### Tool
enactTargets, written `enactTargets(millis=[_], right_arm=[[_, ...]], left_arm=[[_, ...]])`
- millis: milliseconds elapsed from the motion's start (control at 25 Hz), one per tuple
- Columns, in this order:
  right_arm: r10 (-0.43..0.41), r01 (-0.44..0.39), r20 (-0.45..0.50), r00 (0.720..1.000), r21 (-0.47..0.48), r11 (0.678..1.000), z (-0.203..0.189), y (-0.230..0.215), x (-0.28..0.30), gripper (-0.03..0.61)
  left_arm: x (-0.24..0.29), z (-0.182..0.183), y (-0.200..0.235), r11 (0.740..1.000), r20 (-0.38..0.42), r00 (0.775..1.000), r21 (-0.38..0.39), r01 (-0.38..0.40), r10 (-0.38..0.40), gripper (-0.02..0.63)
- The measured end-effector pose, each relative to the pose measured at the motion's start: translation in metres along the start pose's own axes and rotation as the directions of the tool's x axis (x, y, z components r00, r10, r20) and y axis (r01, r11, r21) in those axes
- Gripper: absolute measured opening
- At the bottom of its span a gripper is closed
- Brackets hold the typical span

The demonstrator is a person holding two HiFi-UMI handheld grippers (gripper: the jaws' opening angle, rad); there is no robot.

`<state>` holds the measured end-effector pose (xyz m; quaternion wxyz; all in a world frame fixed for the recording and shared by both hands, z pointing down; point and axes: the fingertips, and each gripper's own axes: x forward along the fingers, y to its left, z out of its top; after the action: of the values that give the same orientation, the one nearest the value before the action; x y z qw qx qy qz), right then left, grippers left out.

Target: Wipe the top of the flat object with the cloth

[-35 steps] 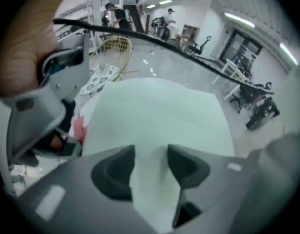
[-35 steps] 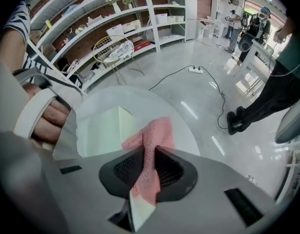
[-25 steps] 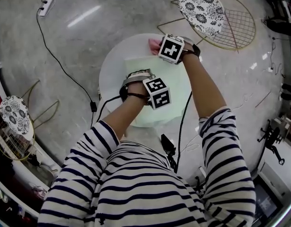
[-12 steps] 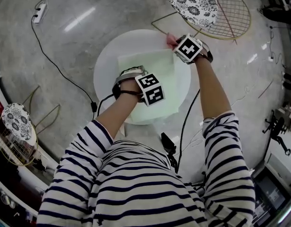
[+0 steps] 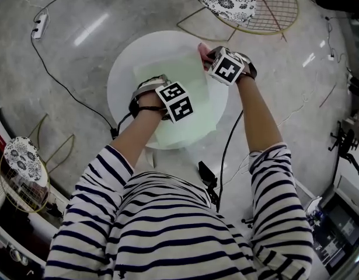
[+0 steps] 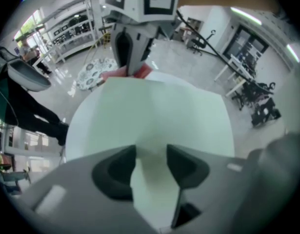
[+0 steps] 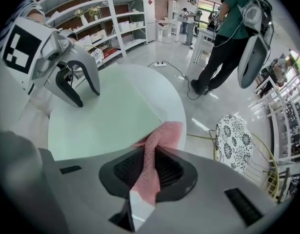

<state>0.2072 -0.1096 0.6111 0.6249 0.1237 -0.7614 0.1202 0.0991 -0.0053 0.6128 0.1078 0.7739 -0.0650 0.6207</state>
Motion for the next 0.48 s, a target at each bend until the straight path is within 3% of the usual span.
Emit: enactTargets(millis=[480], right_arm=[[0.042, -0.042, 0.006, 0.999, 0.034, 0.999, -0.051, 0.085, 0.004, 0.061]], left_arm=[[0.001, -0.003, 0.000, 1.000, 0.000, 1.000, -0.022, -0.013, 0.013, 0.206]])
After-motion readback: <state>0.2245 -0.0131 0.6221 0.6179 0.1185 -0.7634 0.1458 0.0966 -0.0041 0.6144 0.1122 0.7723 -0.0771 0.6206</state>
